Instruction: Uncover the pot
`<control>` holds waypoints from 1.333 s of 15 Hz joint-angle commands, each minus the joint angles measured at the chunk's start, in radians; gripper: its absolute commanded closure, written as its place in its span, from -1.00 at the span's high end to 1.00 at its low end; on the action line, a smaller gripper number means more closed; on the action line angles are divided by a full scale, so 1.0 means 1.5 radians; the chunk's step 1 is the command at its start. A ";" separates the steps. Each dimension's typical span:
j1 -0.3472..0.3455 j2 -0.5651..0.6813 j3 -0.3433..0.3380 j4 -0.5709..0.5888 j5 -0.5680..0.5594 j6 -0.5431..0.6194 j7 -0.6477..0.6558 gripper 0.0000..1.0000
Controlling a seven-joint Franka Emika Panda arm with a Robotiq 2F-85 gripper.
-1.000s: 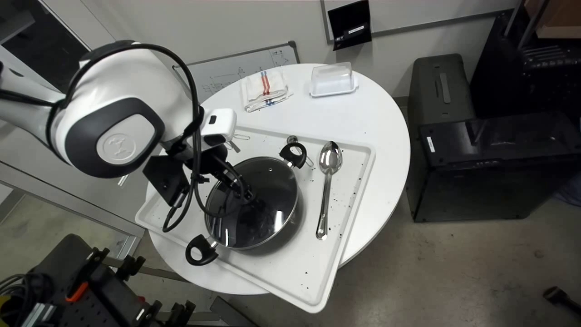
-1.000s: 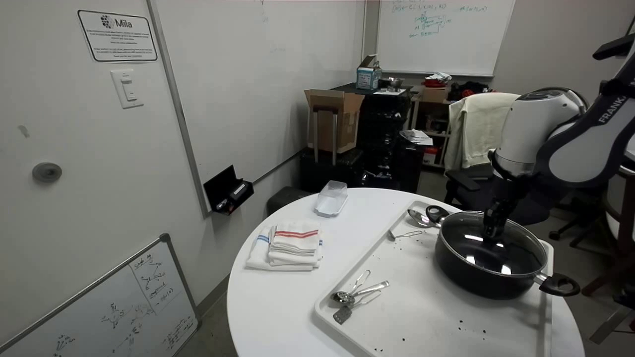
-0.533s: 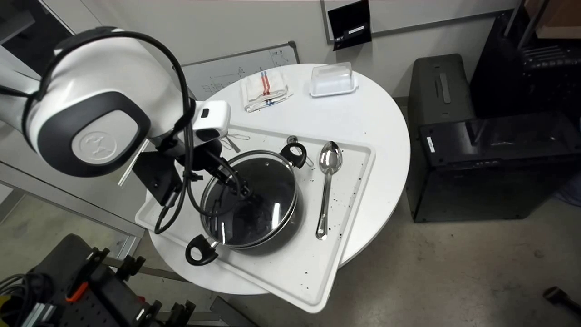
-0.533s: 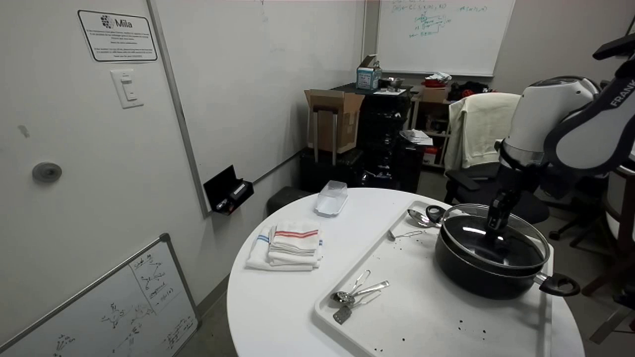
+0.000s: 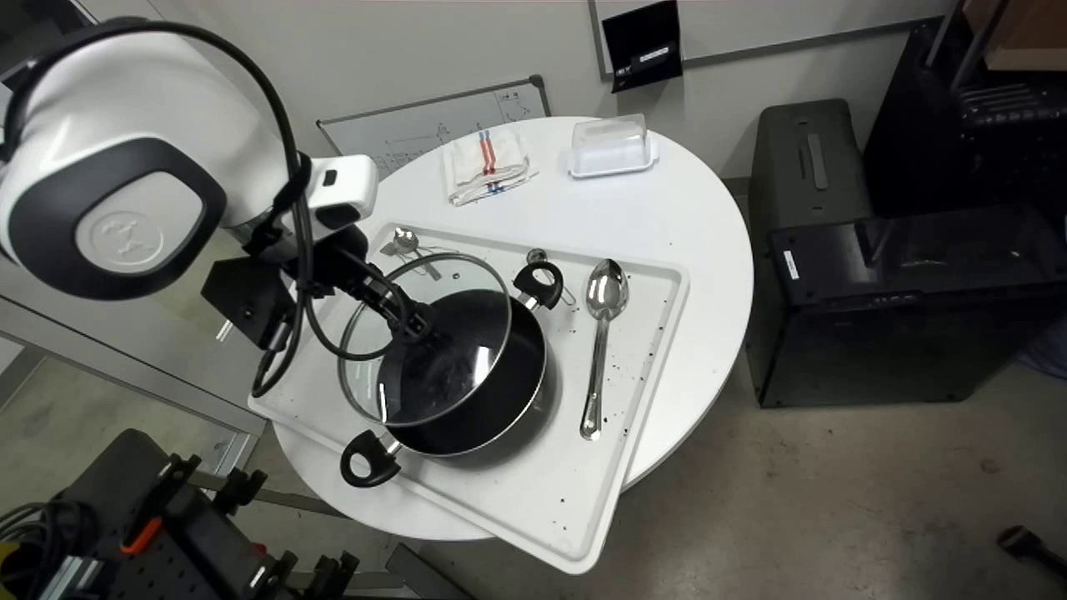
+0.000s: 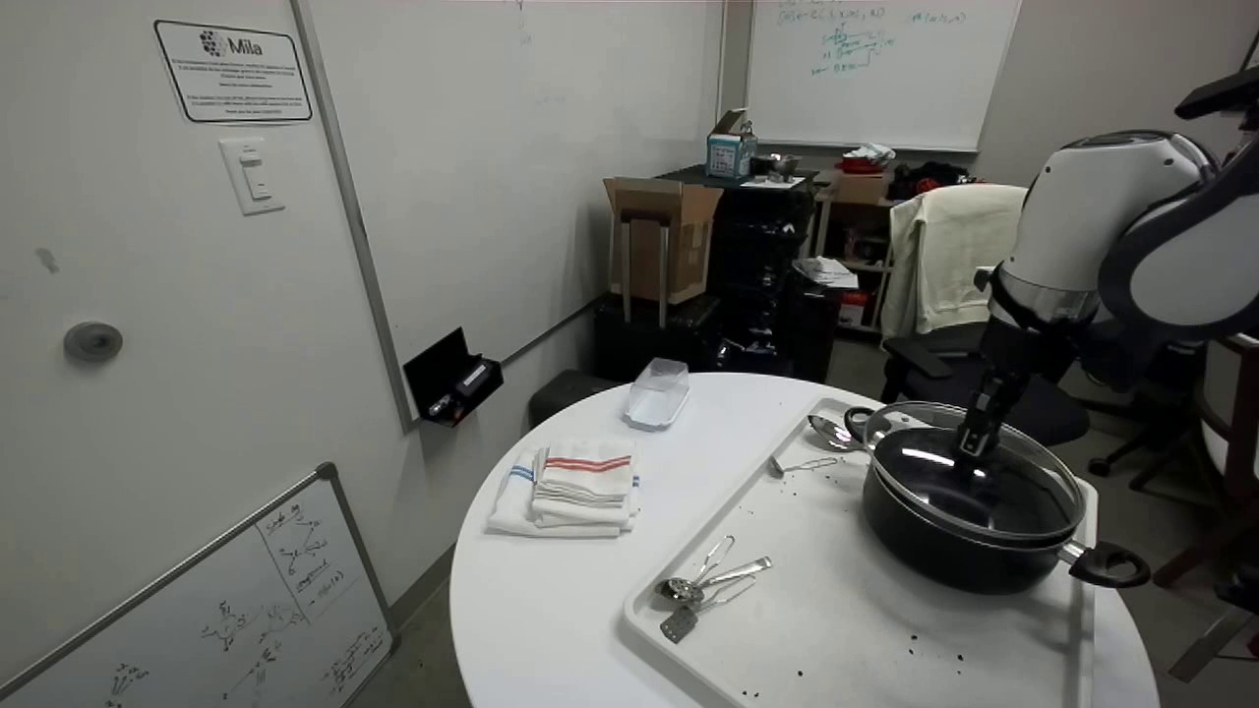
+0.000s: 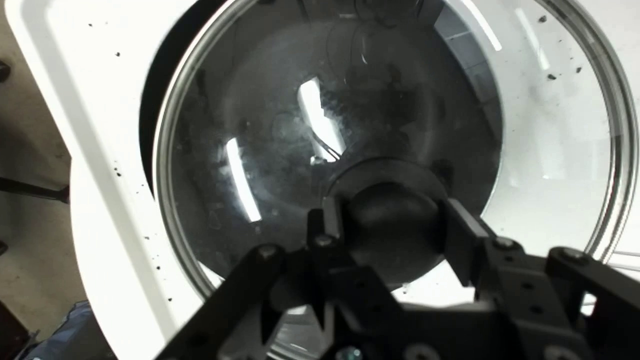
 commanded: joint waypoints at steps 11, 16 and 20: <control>0.281 0.029 -0.043 0.030 -0.141 0.002 0.198 -0.50; 0.356 0.085 -0.053 0.071 -0.155 0.011 0.248 -0.50; 0.380 0.147 -0.059 0.100 -0.141 0.036 0.250 -0.50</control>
